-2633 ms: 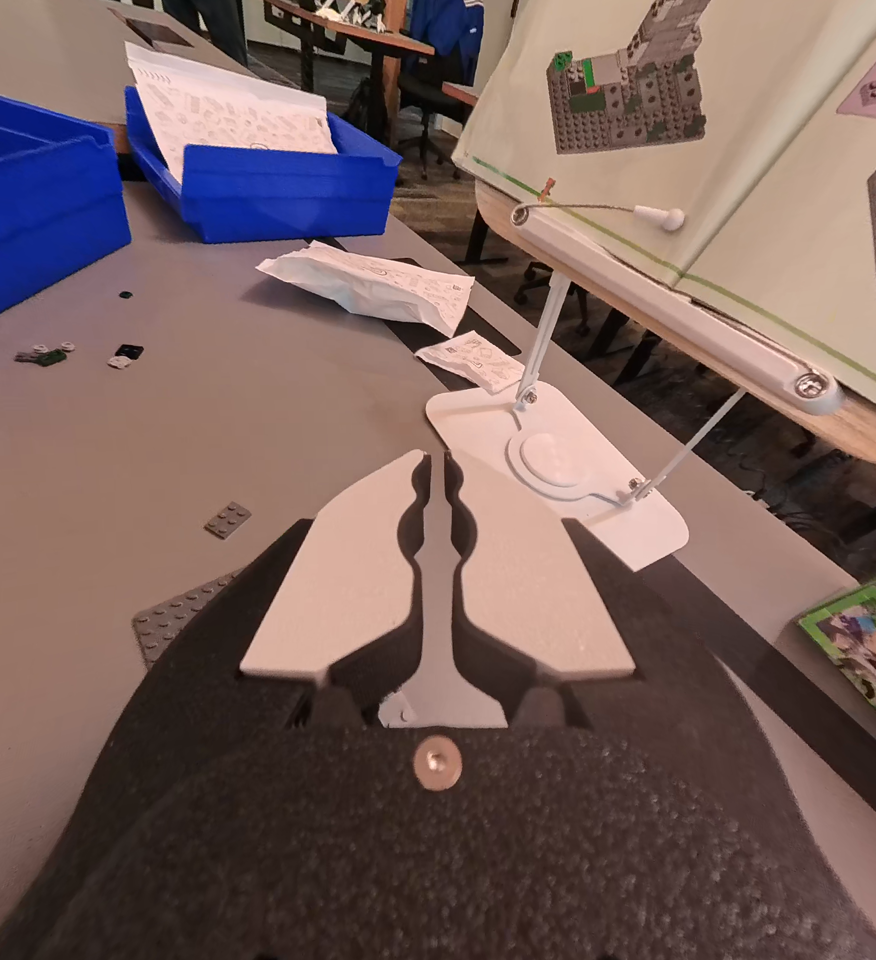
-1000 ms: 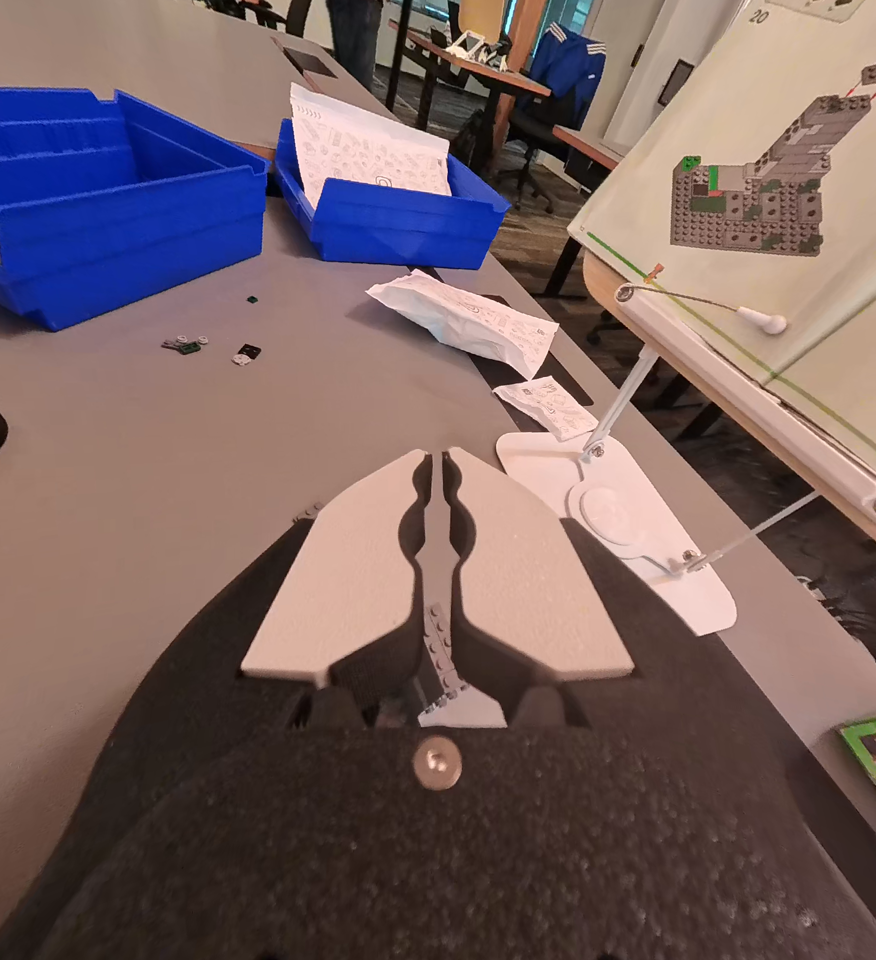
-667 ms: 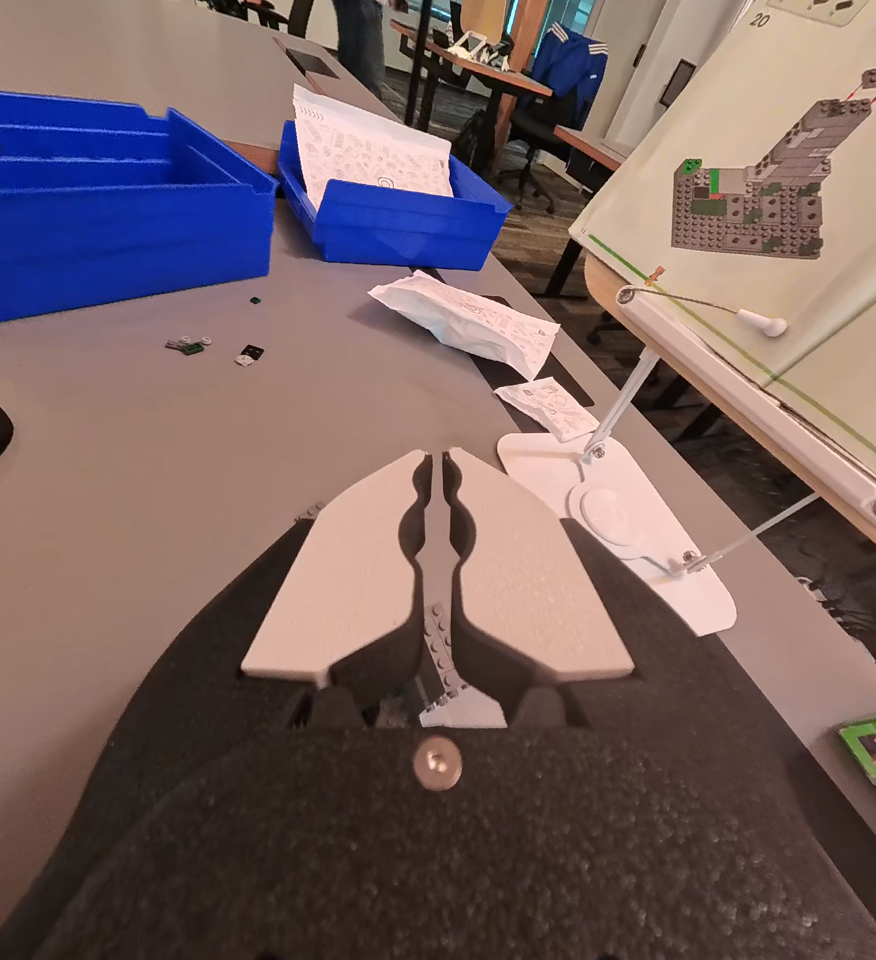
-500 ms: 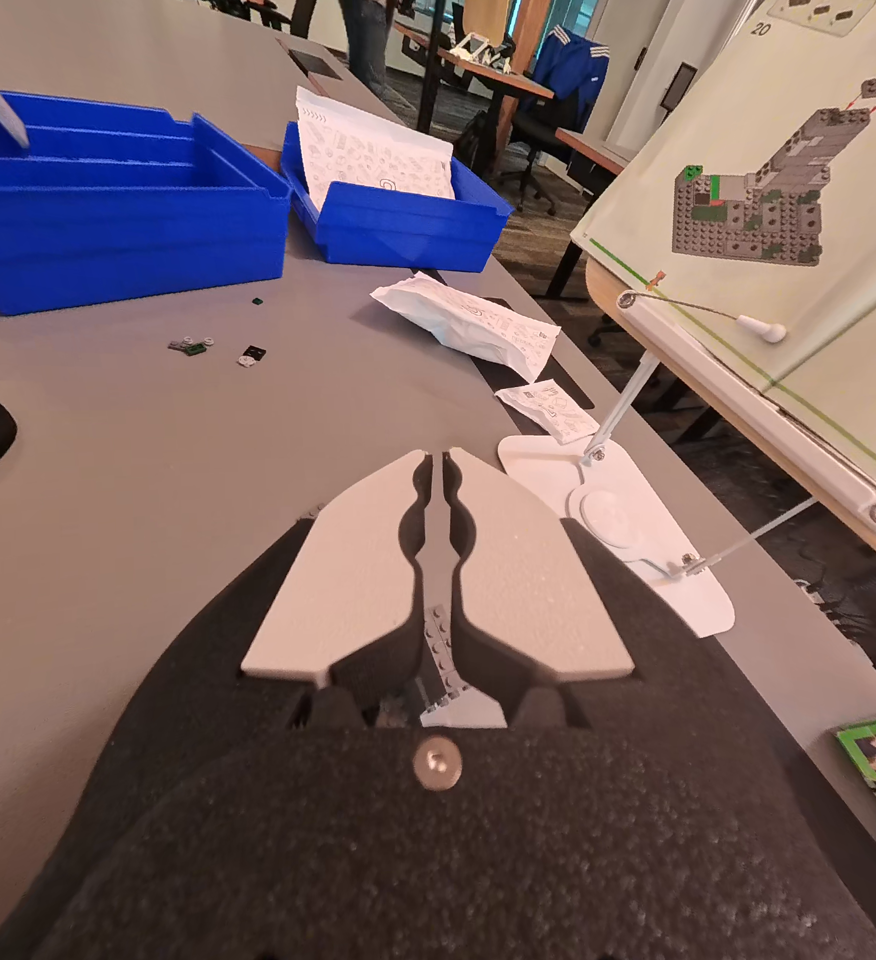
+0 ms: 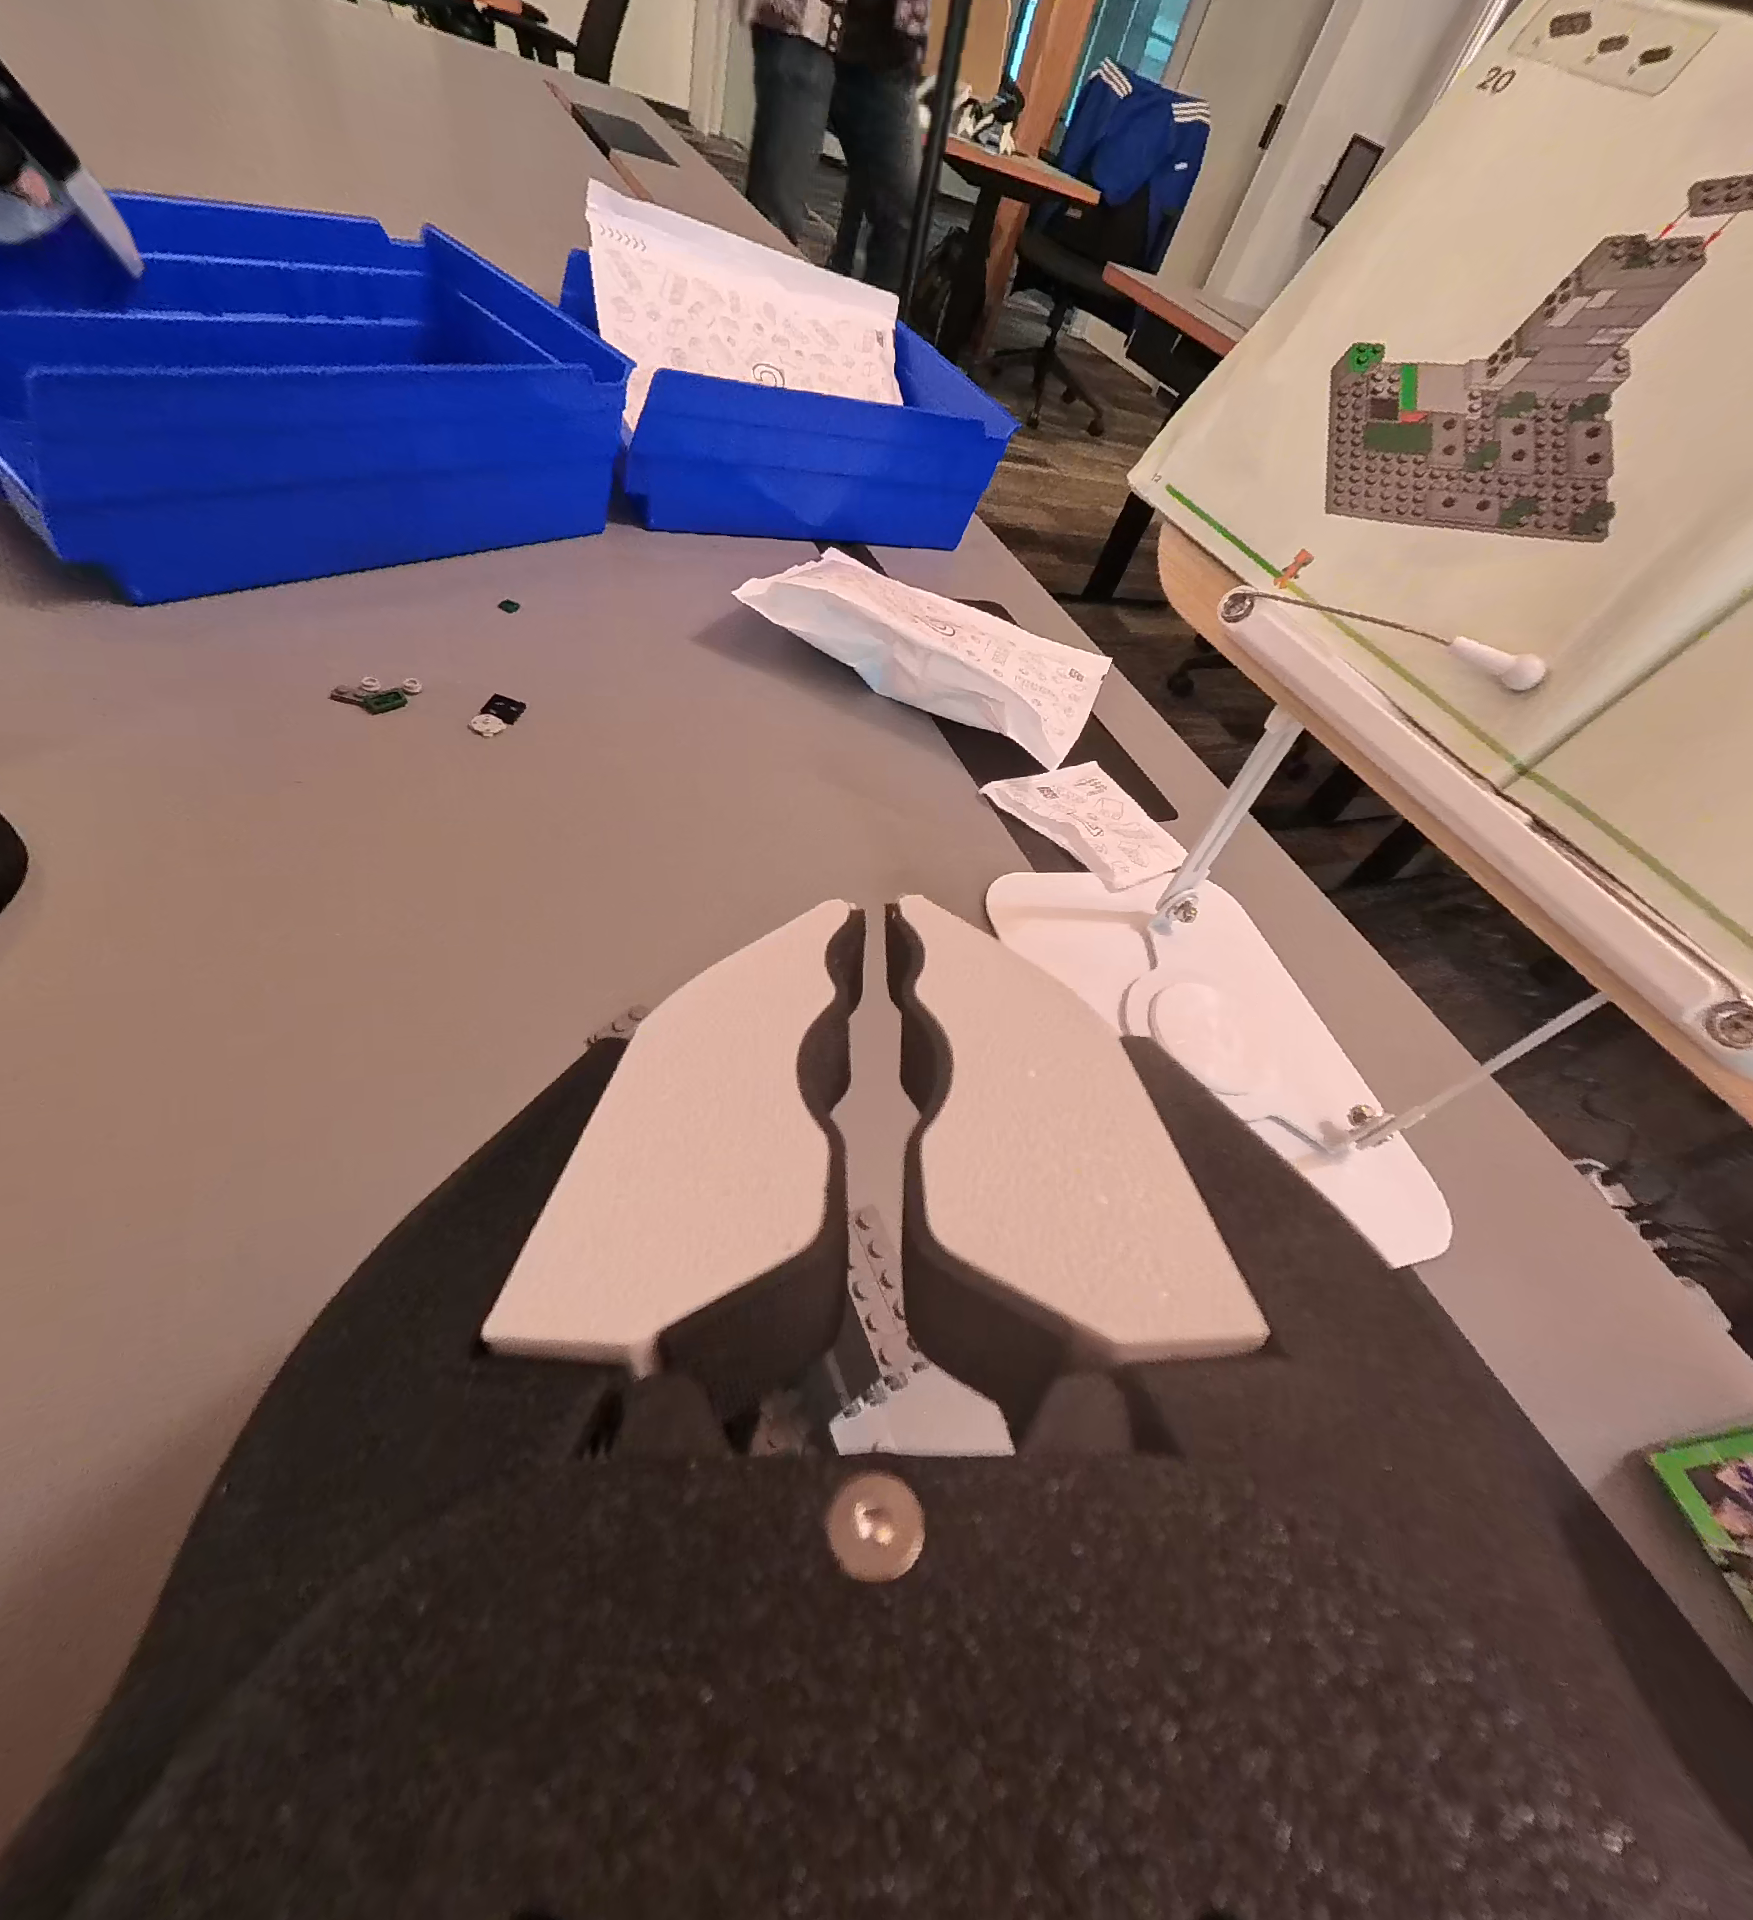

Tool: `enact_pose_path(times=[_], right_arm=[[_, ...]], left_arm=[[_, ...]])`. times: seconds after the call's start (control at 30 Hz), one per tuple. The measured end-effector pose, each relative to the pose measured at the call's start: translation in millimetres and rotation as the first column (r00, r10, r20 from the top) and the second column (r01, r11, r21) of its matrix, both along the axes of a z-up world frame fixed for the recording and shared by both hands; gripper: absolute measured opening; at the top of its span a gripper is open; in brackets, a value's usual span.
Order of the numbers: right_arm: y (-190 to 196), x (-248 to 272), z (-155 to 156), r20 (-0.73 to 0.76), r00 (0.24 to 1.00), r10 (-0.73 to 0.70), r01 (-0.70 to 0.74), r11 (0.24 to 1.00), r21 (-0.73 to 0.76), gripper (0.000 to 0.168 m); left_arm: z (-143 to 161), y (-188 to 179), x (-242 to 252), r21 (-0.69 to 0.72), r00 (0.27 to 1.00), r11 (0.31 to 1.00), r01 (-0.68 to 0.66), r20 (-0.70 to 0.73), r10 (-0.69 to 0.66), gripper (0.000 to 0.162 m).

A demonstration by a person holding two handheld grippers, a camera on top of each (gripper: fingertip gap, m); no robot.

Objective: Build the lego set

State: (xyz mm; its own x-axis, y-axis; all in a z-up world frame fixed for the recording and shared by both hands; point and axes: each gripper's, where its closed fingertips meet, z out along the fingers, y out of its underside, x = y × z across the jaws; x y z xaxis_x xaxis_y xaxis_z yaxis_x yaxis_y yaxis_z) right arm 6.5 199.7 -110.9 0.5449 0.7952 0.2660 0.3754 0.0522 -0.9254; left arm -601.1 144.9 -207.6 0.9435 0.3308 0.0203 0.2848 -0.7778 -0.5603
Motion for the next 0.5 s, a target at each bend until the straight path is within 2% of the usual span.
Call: enact_pose_path(times=[0.03,0.1,0.13,0.23,0.3,0.4,0.5], right_arm=[[0.0,0.5,0.8,-0.001,1.000,-0.002,0.002,1.000,0.002,0.003],[0.1,1.1,1.5,-0.002,1.000,-0.004,0.004,1.000,0.004,0.003],[0.4,0.8,1.3,-0.004,1.000,-0.003,0.003,1.000,0.002,0.003],[0.9,-1.5,-1.0,-0.007,1.000,0.004,-0.004,1.000,-0.007,0.003],[-0.3,-3.8,-2.9,0.000,1.000,0.011,-0.011,1.000,-0.009,0.003],[-2.2,-5.3,-2.7,0.016,1.000,0.015,-0.015,1.000,0.002,0.003],[-2.7,-3.4,0.3,0.012,1.000,0.014,-0.014,1.000,0.009,0.003]], left_arm=[[9.9,1.8,3.4,0.037,1.000,0.999,0.005,-0.016,-0.004,0.023],[37.0,5.4,15.0,0.101,0.992,0.993,0.056,-0.117,-0.044,0.027],[53.3,10.8,35.8,0.148,0.984,0.979,0.138,-0.137,-0.118,0.016],[92.5,22.5,114.6,0.218,0.934,0.911,0.351,-0.149,-0.325,0.019],[103.1,25.3,178.3,0.216,0.852,0.824,0.523,-0.158,-0.499,0.018],[83.2,21.6,259.3,0.103,0.700,0.694,0.712,-0.171,-0.693,0.019],[35.1,17.7,302.6,-0.065,0.616,0.633,0.772,-0.170,-0.769,0.020]])
